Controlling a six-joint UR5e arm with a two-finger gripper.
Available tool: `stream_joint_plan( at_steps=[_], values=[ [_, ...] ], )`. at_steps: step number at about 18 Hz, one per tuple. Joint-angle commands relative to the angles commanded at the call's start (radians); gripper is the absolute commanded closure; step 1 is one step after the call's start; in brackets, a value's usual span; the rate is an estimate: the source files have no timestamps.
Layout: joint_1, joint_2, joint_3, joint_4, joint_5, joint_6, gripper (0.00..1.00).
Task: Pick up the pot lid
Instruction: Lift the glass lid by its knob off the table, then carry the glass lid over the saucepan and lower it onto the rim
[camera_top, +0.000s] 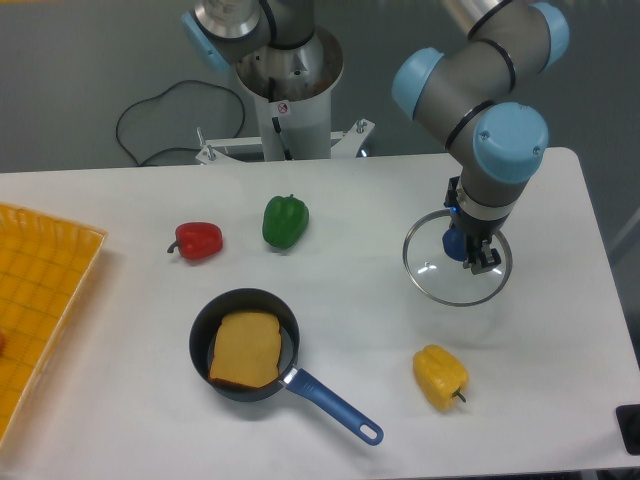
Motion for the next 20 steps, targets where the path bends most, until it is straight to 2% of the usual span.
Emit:
stream_joint_plan(
  at_steps=[13, 20],
  values=[
    [-0.049, 0.031, 0.005, -0.049, 0.001, -0.097, 0.58],
    [-0.113, 0.049, 0.003, -0.055, 0.0, -0.267, 0.58]
  ],
)
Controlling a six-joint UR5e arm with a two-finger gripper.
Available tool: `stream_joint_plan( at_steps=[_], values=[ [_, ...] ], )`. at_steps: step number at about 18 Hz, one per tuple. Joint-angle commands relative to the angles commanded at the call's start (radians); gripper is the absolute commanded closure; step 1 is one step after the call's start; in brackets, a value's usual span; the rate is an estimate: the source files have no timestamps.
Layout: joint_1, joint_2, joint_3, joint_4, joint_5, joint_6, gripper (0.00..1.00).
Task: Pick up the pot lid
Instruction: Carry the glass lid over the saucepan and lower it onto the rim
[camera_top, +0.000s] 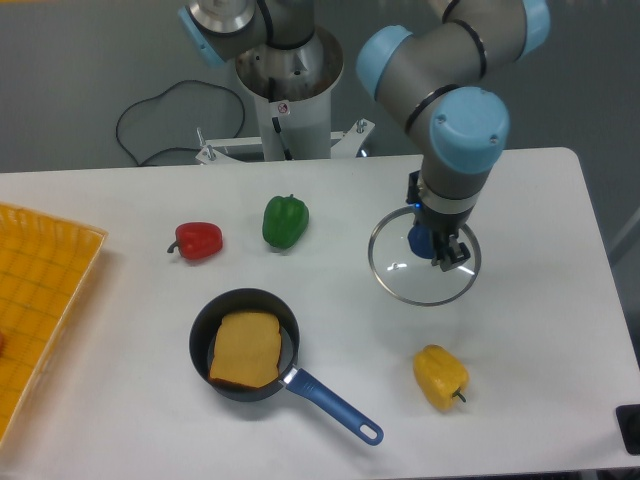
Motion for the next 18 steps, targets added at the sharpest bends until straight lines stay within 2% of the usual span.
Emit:
stream_joint_plan(
  at_steps=[8, 14, 16, 18],
  values=[
    [-0.138, 0.014, -0.006, 0.005, -0.014, -0.299, 0.58],
    [-0.198, -0.003, -0.009, 0.017, -0.074, -0.448, 0.58],
    [-0.233, -0.02, -0.012, 0.075, -0.077, -0.5, 0.58],
    [-0.246, -0.034, -0.017, 0.103, -0.077, -0.552, 0.58]
  ],
)
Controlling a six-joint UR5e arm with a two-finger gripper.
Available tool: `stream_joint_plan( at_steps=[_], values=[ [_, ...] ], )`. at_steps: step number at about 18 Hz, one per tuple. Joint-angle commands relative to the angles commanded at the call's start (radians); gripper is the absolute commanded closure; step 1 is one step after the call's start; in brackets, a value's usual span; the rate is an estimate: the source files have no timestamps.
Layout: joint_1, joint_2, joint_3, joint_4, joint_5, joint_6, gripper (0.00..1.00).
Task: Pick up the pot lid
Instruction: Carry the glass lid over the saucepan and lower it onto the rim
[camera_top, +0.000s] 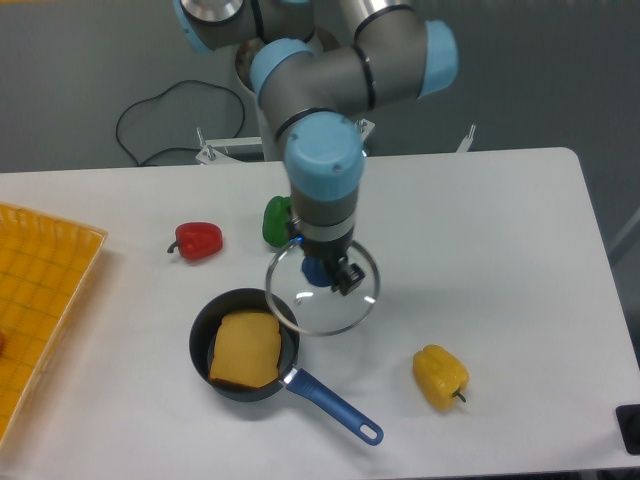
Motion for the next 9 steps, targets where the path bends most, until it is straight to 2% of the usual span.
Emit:
stream_joint_plan(
  at_steps=[3, 9],
  values=[
    [-0.025, -0.012, 0.002, 0.002, -0.002, -0.014, 0.58],
    [-0.07, -0.019, 0.003, 0.002, -0.028, -0.153, 0.58]
  ],
)
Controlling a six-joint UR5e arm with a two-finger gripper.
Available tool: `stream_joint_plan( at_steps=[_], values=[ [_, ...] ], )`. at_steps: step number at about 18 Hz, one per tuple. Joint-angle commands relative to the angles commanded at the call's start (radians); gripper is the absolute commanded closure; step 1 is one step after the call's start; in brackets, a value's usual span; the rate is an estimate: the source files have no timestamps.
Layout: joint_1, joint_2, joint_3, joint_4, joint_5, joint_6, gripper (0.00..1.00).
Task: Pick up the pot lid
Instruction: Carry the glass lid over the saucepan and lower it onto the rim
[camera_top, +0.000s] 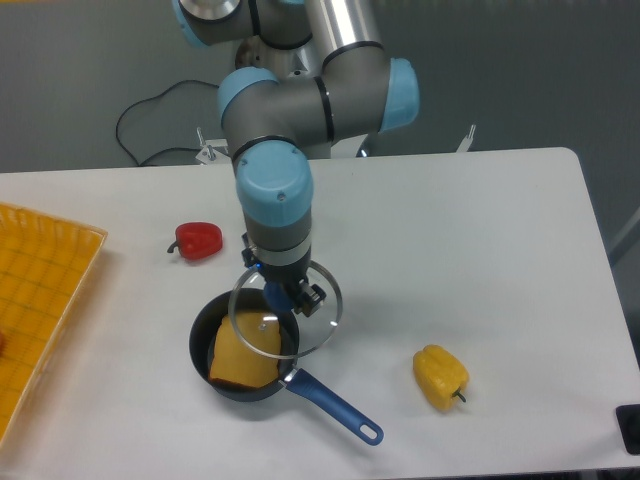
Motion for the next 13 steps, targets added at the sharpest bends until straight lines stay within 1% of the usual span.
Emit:
stream_joint_plan(
  at_steps=[2, 5, 13],
  values=[
    [-0.014, -0.005, 0.0, 0.0, 0.002, -0.061, 0.58],
    [-0.026, -0.018, 0.0, 0.0, 0.002, -0.111, 0.58],
    [-0.035, -0.02, 0.003, -0.002, 0.002, -0.134, 0.58]
  ],
)
